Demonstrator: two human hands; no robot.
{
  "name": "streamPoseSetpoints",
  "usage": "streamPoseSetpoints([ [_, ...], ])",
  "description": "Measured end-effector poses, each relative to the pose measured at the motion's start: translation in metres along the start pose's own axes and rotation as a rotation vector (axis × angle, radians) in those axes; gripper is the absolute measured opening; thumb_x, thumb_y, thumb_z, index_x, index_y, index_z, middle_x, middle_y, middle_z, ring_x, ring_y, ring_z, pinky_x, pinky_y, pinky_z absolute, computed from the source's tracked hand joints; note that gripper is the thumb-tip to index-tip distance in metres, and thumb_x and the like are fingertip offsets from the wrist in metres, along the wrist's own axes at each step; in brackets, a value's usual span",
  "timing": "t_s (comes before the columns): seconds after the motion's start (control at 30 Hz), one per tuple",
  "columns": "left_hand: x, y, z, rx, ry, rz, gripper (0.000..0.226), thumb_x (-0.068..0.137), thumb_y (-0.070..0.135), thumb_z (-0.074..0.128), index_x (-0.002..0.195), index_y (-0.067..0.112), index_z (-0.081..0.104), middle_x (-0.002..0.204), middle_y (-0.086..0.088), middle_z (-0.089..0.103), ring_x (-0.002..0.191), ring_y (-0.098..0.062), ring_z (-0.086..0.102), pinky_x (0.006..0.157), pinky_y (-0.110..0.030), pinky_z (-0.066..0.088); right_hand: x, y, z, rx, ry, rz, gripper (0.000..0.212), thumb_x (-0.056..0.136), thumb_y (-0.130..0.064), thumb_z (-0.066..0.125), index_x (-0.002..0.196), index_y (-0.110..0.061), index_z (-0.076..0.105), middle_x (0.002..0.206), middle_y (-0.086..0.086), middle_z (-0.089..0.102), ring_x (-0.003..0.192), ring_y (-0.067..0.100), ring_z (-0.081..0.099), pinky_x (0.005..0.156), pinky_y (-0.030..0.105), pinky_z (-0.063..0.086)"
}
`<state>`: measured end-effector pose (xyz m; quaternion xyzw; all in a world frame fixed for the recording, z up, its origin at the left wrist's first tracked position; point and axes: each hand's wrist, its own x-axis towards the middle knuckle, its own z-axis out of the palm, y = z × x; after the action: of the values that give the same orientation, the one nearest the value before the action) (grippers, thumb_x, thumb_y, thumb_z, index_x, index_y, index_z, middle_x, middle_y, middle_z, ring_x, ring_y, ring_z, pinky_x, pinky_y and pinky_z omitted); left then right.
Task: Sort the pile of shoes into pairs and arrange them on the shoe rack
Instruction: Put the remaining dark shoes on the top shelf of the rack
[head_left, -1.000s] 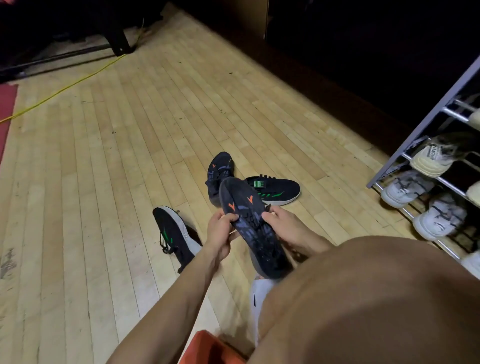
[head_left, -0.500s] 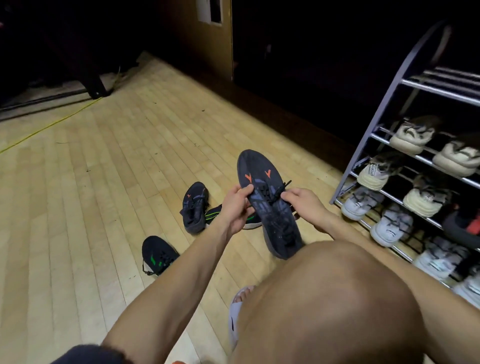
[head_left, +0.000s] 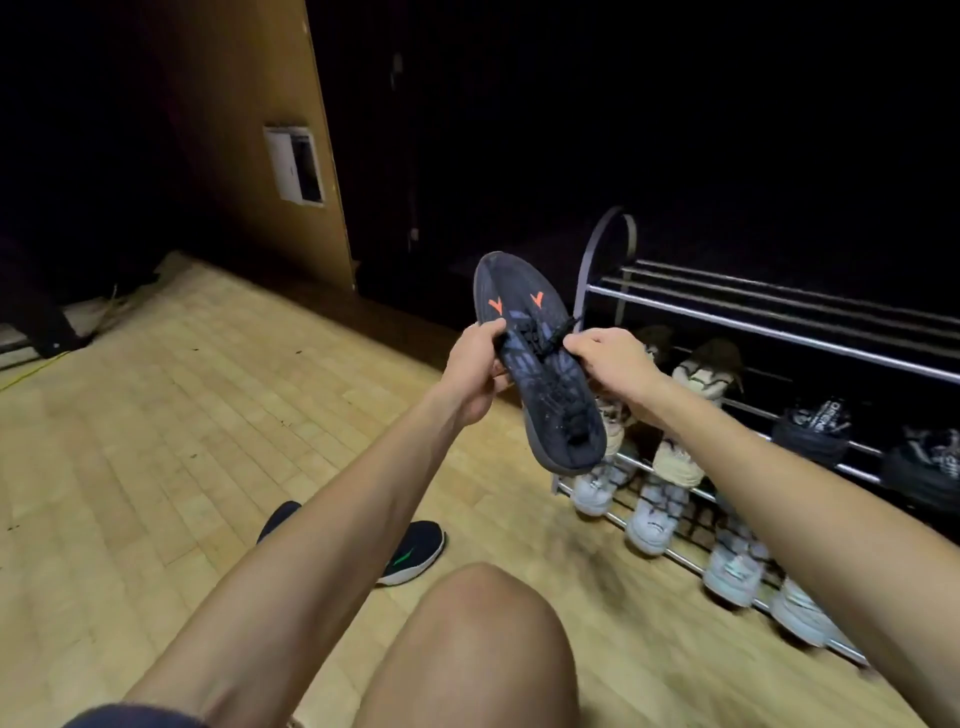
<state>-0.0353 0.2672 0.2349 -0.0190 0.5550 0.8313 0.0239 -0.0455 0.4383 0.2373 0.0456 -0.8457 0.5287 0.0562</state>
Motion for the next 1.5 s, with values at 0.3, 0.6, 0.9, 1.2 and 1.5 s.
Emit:
streamPoseSetpoints([
  [0.3,0.021,0.010,0.115,0.082,-0.186,0.139,0.024,0.097,0.028,0.044,0.098,0.012,0.062,0.081,-0.003,0.067,0.056,-0.012,0.060,0.050,-0.023,0.049,0.024,-0.006,-0.080,0.287,0.394,0.112,0.027,0.085,-0.027,0.055,0.063,-0.015,0.046,0.067,0.008,0.048,0.066,0.022,0.043,0.064,0.038,0.033],
  [0.6,0.048,-0.054,0.210,0.275,-0.007,0.179,0.024,0.087,0.041,0.035,0.069,0.025,0.039,0.068,0.001,0.041,0.068,-0.019,0.037,0.070,-0.042,0.033,0.080,0.048,-0.138,0.507,0.699,0.300,0.031,0.095,-0.030,0.055,0.073,-0.009,0.048,0.068,0.005,0.051,0.057,0.020,0.045,0.055,0.033,0.037],
  [0.9,0.086,-0.087,0.234,0.179,-0.038,0.174,0.034,0.090,0.043,0.038,0.094,0.015,0.057,0.094,-0.006,0.059,0.085,-0.023,0.054,0.087,-0.044,0.044,0.119,0.079,-0.175,0.561,0.708,0.321,0.053,0.097,-0.040,0.055,0.133,-0.001,0.048,0.127,0.020,0.060,0.107,0.032,0.061,0.091,0.042,0.052],
  [1.2,0.113,-0.091,0.240,0.060,-0.053,0.052,0.053,0.081,0.053,0.044,0.123,0.023,0.058,0.122,-0.005,0.063,0.115,-0.023,0.058,0.106,-0.048,0.043,0.127,0.086,-0.160,0.370,0.586,0.219,0.055,0.091,-0.028,0.066,0.140,-0.012,0.047,0.132,0.013,0.059,0.117,0.030,0.059,0.099,0.045,0.052],
  [1.5,0.126,-0.082,0.238,0.141,-0.082,0.014,0.037,0.098,0.048,0.034,0.121,0.028,0.055,0.119,0.003,0.058,0.117,-0.017,0.051,0.104,-0.038,0.037,0.119,0.091,-0.157,-0.093,0.644,0.214,0.045,0.098,-0.030,0.042,0.139,-0.010,0.049,0.138,0.017,0.055,0.127,0.036,0.050,0.106,0.044,0.041],
])
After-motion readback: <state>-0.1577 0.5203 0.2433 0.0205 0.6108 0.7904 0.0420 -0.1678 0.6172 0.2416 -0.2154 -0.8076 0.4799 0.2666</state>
